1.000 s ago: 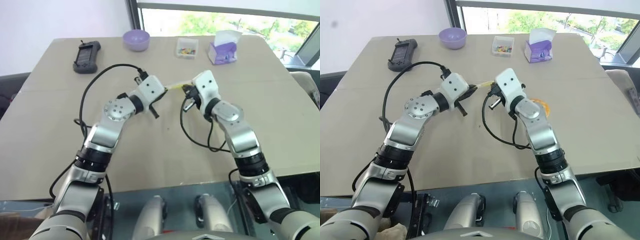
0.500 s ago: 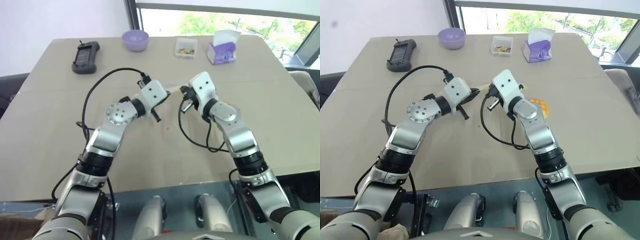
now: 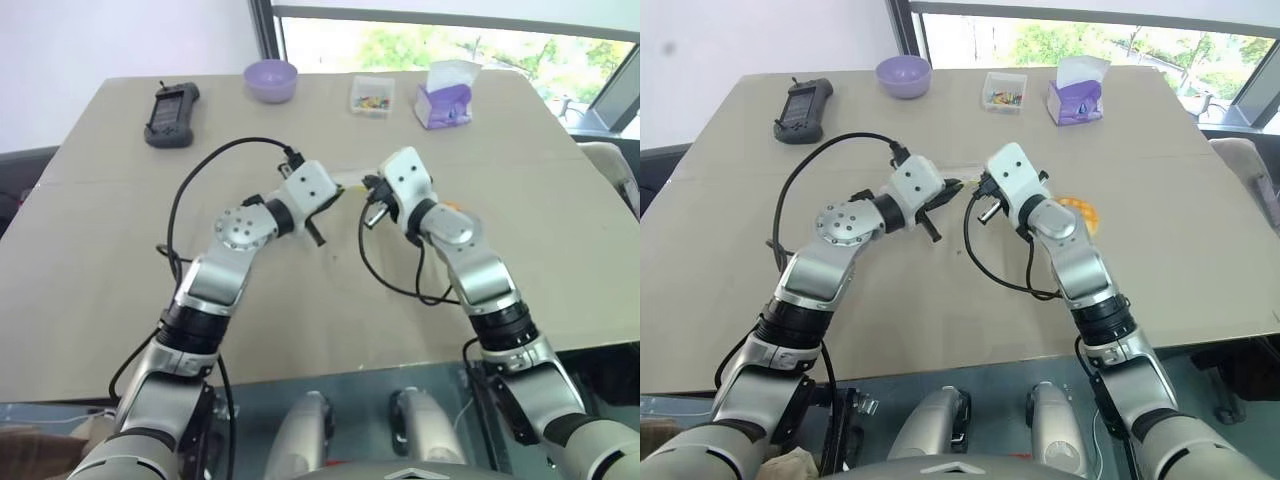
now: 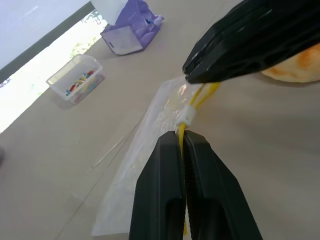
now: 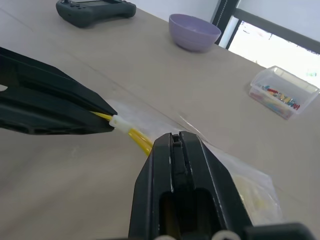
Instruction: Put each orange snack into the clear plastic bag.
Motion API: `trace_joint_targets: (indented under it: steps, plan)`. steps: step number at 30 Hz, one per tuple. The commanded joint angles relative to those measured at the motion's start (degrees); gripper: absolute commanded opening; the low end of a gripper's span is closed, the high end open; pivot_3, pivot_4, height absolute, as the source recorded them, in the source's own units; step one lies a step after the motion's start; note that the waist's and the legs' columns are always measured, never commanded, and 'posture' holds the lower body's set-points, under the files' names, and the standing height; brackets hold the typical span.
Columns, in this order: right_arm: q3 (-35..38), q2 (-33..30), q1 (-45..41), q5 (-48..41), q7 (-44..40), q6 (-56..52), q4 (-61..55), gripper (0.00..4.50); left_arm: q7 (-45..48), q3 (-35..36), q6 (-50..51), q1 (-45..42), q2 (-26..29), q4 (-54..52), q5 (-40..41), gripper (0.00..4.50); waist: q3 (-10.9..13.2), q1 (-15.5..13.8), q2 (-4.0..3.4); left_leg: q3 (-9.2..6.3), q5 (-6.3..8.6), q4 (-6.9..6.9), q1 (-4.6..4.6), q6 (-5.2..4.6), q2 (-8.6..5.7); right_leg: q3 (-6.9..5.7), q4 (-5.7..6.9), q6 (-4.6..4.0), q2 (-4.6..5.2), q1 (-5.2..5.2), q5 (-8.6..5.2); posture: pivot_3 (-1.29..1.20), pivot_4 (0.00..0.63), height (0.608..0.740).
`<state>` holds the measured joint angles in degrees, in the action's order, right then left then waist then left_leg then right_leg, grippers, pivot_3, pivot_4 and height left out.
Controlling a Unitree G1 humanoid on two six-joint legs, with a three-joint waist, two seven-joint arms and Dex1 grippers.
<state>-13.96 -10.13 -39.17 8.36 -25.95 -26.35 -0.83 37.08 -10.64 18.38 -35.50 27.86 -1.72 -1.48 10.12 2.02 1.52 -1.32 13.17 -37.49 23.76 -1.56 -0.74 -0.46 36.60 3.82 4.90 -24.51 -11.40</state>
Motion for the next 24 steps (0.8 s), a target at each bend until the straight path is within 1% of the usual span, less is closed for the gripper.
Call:
trace_joint_targets:
  steps: [1,3,6,7,8,9,10,24]
  plan:
    - [-1.0,-2.1,-0.2,0.3,-1.7,1.9,-5.0,0.01,0.2,1.5,-0.1,-1.1,0.4,-2.1,0.5,0.0,0.0,0.0,0.0,0.0,0.0,0.0,0.0,0.0,0.0,0.0,0.0,0.0,0.0,0.0,0.0,0.0,0.15,0.74]
    - [-1.3,-3.2,-0.1,0.4,-2.4,2.3,-5.3,0.01,0.4,1.3,-0.4,-1.0,0.4,-2.2,0.3,0.0,0.0,0.0,0.0,0.0,0.0,0.0,0.0,0.0,0.0,0.0,0.0,0.0,0.0,0.0,0.0,0.0,0.15,0.74]
    - [-2.0,-4.3,-0.4,1.3,-2.4,3.8,-4.8,0.79,0.5,1.2,-0.5,-1.0,0.3,-2.4,0.2,0.0,0.0,0.0,0.0,0.0,0.0,0.0,0.0,0.0,0.0,0.0,0.0,0.0,0.0,0.0,0.0,0.0,0.15,0.74]
    - [-2.3,-4.6,-0.6,2.1,-1.8,4.7,-4.5,1.29,0.5,1.1,-0.5,-1.0,0.3,-2.4,0.2,0.0,0.0,0.0,0.0,0.0,0.0,0.0,0.0,0.0,0.0,0.0,0.0,0.0,0.0,0.0,0.0,0.0,0.15,0.74]
    - [-2.9,-5.0,-0.8,3.2,-1.1,5.8,-4.0,1.62,0.6,1.1,-0.6,-1.0,0.3,-2.5,0.1,0.0,0.0,0.0,0.0,0.0,0.0,0.0,0.0,0.0,0.0,0.0,0.0,0.0,0.0,0.0,0.0,0.0,0.15,0.74]
    - [-3.3,-5.3,-1.0,4.0,-0.7,6.6,-3.6,2.19,0.6,1.1,-0.7,-1.0,0.3,-2.6,0.1,0.0,0.0,0.0,0.0,0.0,0.0,0.0,0.0,0.0,0.0,0.0,0.0,0.0,0.0,0.0,0.0,0.0,0.15,0.74]
    - [-3.6,-5.5,-1.2,4.6,-0.6,7.2,-3.1,2.52,0.6,1.1,-0.7,-1.0,0.4,-2.6,0.0,0.0,0.0,0.0,0.0,0.0,0.0,0.0,0.0,0.0,0.0,0.0,0.0,0.0,0.0,0.0,0.0,0.0,0.15,0.74]
    - [-3.1,-5.2,-1.9,6.9,0.1,9.3,-0.4,2.52,0.9,-0.2,-3.9,1.0,1.5,-3.8,-2.1,0.0,0.0,0.0,0.0,0.01,0.0,0.0,0.0,0.0,0.0,0.01,-0.01,0.0,0.0,0.0,0.0,0.0,0.15,0.74]
